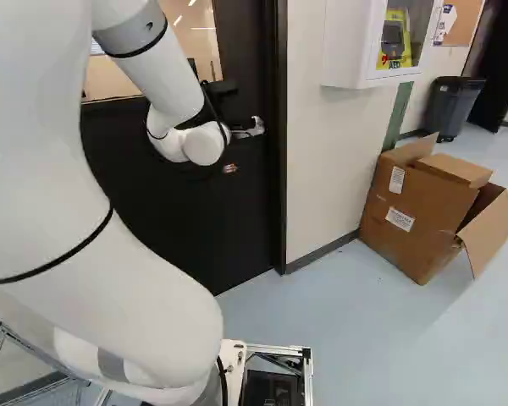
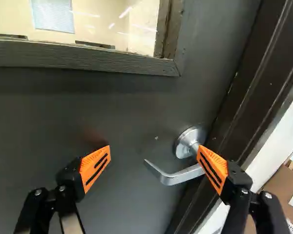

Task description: Open the door and move inside

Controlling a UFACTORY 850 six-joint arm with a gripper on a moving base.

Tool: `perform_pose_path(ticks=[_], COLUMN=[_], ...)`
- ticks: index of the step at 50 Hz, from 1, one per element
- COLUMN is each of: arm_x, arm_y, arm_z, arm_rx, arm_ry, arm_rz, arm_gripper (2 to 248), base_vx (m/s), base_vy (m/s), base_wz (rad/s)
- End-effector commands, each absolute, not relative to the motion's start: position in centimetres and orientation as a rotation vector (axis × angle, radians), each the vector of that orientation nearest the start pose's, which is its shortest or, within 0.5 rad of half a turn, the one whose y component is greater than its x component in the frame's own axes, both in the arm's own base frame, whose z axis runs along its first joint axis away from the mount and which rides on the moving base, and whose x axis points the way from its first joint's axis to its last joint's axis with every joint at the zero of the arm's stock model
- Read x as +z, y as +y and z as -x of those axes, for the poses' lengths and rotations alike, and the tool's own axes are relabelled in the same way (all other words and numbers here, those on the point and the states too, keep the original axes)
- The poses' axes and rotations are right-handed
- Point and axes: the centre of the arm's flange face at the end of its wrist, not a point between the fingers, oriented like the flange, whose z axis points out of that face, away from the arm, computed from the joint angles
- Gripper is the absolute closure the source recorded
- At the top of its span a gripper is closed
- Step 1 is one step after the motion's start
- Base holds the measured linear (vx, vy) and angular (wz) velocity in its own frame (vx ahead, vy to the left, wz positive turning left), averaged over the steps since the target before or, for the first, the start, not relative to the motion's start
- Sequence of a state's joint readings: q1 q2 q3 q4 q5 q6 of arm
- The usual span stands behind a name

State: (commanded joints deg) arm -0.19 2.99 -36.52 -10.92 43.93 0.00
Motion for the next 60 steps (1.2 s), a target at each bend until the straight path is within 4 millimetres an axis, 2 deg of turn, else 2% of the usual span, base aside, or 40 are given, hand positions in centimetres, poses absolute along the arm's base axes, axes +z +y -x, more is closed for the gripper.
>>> perform_pose_path(ticks=[13,28,60], arm_x=[49.9,48.3,44.9], arm_y=[1.1,1.1,1.1], arm_z=[-45.8,-47.2,-47.6], arm_rx=[-2.043,-2.000,-1.909], arm_ry=[-0.302,-0.302,-0.300], arm_rz=[2.358,2.389,2.454], arm_gripper=[3,3,3], base_vx=[0.000,0.000,0.000], base_vy=[0.000,0.000,0.000], base_wz=[0.000,0.000,0.000])
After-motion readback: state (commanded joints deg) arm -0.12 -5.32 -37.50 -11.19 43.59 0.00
